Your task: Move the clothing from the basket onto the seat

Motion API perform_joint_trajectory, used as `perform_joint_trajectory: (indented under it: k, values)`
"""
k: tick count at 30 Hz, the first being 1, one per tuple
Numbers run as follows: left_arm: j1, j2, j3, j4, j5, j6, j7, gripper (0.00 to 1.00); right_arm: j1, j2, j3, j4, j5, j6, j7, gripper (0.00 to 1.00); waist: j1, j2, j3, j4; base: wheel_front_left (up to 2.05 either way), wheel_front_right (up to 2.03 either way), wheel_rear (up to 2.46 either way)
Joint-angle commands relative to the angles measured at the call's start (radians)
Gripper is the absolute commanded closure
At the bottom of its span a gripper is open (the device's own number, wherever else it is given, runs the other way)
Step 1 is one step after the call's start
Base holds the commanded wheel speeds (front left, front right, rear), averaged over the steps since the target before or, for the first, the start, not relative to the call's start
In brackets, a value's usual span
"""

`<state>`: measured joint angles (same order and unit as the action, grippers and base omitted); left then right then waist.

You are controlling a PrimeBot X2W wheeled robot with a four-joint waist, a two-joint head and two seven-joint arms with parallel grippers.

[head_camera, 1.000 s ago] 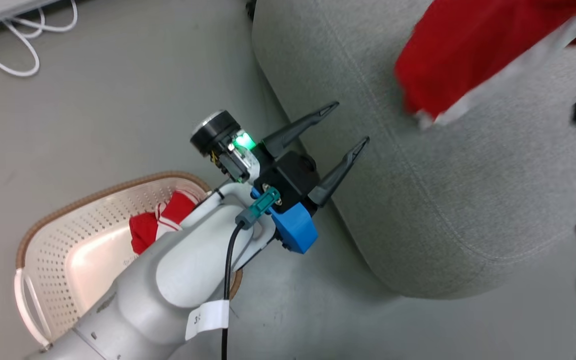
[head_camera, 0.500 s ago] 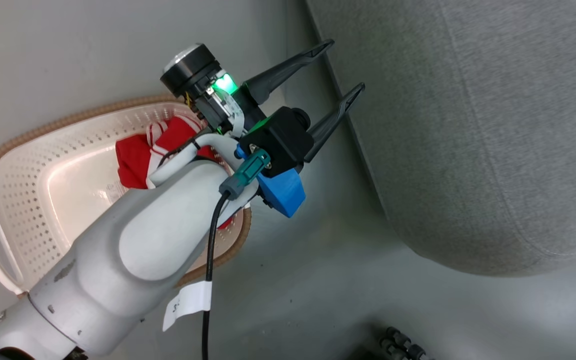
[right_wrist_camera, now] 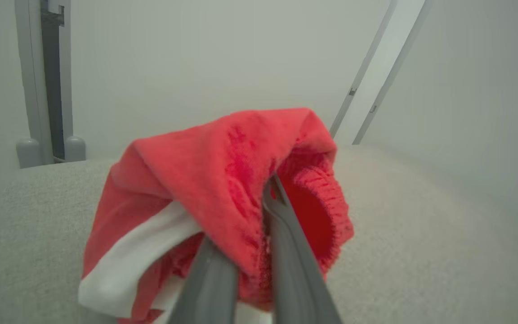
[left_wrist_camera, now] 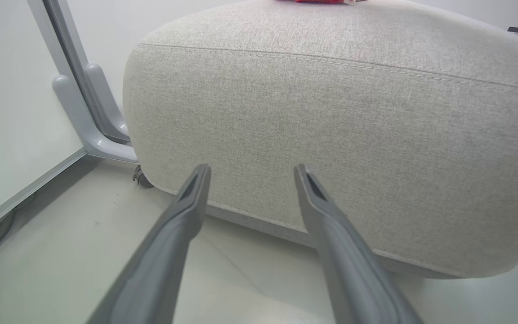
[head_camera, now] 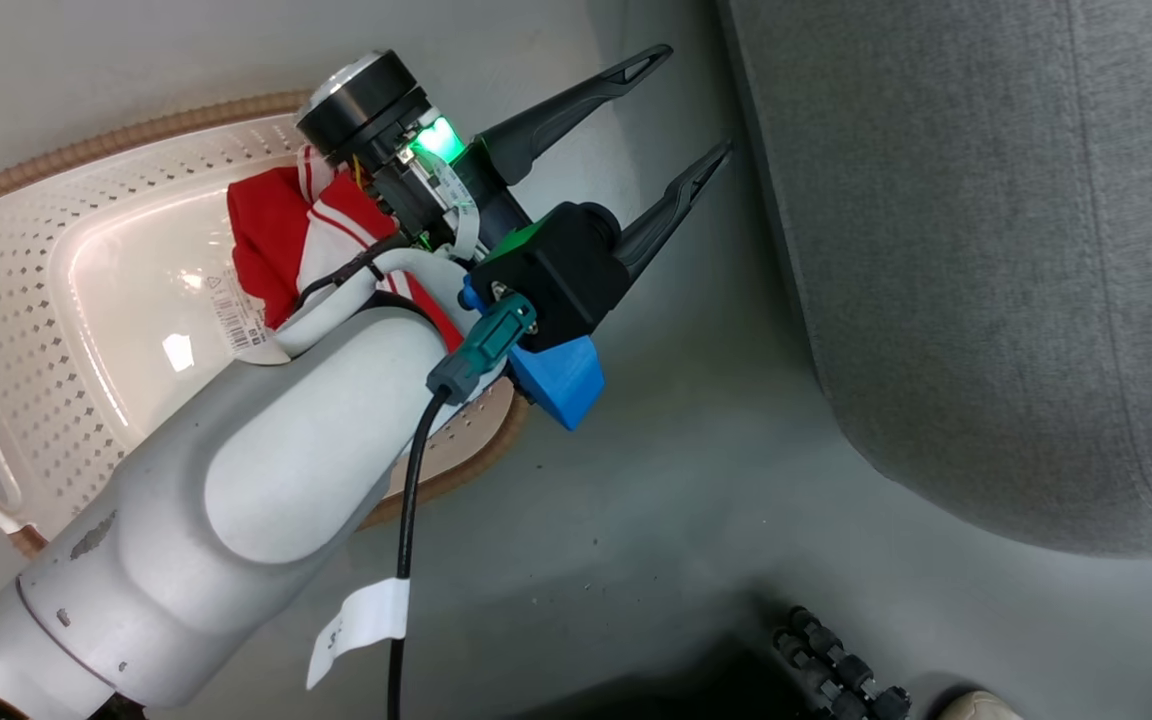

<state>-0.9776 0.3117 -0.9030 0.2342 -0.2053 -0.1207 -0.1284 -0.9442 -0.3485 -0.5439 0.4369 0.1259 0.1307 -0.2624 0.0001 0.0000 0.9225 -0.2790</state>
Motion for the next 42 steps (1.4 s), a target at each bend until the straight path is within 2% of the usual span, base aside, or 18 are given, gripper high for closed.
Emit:
perform_joint_trajectory:
  k: [1,10,11,15,19,27,34,42]
  values:
    - [-0.012,0.007,0.001,-0.004,0.002,0.006,0.002,0.00,0.017,0.016,-0.004,0.015,-0.006,0.000,-0.004,1.00,-0.0001,0.0000,0.008,0.007,0.00,0.00,0.00]
    - [-0.022,0.017,0.002,-0.018,-0.004,0.014,0.005,0.00,0.019,0.044,-0.007,0.122,-0.018,0.000,-0.004,1.00,-0.0001,0.0000,0.012,0.021,0.00,0.00,0.00]
    - [-0.022,0.016,0.001,-0.017,-0.005,0.015,0.002,0.00,0.016,0.050,-0.013,0.115,-0.024,0.000,-0.004,0.00,-0.0001,0.0000,0.007,0.022,0.00,0.00,0.00]
    - [-0.010,0.005,-0.003,-0.003,-0.012,0.023,-0.021,0.00,0.049,0.081,-0.022,0.071,-0.061,0.000,-0.004,0.00,-0.0001,0.0000,-0.028,0.024,0.00,0.00,0.00]
    - [0.016,-0.014,-0.006,0.027,-0.025,0.032,-0.059,0.00,0.147,0.105,-0.008,0.000,-0.077,0.000,-0.004,0.00,-0.0001,0.0000,-0.096,0.025,0.00,0.00,0.00]
    - [0.096,-0.061,0.029,0.111,-0.084,0.065,-0.127,0.00,0.387,0.093,0.064,-0.159,-0.030,0.000,-0.004,0.00,-0.0001,0.0000,-0.284,0.056,0.00,0.00,0.00]
    - [0.203,-0.090,0.142,0.100,-0.126,0.105,-0.137,0.00,0.485,0.098,0.189,-0.263,-0.034,0.000,-0.004,0.00,-0.0001,0.0000,-0.429,0.118,0.00,0.00,0.00]
    - [0.339,-0.117,0.326,0.048,-0.107,0.124,-0.138,0.00,0.510,0.108,0.365,-0.281,-0.030,0.000,-0.004,0.00,-0.0001,0.0000,-0.562,0.205,0.00,0.00,0.00]
